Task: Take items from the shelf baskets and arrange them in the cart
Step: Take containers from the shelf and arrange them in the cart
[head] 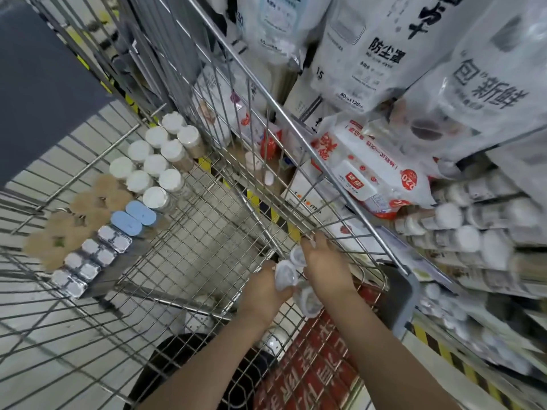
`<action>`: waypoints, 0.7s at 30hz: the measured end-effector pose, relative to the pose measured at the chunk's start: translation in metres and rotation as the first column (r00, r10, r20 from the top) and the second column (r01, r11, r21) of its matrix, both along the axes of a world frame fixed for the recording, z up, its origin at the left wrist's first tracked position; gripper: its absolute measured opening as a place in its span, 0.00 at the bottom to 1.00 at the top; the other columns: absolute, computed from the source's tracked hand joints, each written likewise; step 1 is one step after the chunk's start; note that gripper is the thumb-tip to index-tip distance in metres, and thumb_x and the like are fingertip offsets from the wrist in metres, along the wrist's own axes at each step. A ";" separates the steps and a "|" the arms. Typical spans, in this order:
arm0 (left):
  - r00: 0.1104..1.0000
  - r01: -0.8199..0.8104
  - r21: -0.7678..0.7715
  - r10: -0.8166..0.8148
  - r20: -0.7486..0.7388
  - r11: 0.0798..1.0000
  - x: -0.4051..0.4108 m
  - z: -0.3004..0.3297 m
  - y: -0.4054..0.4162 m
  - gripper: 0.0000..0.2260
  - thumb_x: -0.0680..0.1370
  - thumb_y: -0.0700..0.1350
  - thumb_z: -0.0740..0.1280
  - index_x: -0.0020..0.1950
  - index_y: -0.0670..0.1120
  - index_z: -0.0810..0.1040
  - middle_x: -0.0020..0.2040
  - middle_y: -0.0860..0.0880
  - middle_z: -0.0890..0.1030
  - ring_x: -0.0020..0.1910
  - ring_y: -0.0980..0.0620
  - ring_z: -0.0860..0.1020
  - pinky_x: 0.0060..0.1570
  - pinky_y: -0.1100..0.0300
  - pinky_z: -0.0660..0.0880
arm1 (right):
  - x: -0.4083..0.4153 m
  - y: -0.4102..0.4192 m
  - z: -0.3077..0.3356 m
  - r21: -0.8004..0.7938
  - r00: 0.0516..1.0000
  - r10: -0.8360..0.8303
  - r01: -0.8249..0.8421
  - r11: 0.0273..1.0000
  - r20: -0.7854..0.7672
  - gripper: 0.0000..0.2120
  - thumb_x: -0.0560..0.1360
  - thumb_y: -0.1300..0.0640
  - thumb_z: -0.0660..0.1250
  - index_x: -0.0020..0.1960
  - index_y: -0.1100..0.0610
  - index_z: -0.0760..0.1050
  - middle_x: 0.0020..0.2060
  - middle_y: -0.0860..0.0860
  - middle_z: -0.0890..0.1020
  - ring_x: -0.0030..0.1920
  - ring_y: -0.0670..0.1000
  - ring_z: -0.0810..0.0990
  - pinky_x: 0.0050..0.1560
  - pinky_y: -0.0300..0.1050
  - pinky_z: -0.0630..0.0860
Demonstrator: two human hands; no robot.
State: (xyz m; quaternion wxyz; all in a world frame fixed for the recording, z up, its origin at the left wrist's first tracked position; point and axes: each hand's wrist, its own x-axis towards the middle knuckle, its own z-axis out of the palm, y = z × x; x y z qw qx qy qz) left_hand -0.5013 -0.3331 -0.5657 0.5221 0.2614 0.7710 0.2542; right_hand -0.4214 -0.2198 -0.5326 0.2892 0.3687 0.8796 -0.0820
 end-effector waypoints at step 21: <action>0.912 -0.406 0.280 0.362 0.194 0.870 -0.130 0.248 -0.113 0.14 0.75 0.49 0.70 0.61 0.55 0.77 0.51 0.53 0.83 0.48 0.51 0.82 0.50 0.53 0.76 | 0.009 -0.100 0.228 -0.569 0.250 -0.740 0.503 0.650 -0.625 0.21 0.69 0.56 0.74 0.57 0.41 0.73 0.57 0.44 0.73 0.55 0.42 0.72 0.49 0.30 0.67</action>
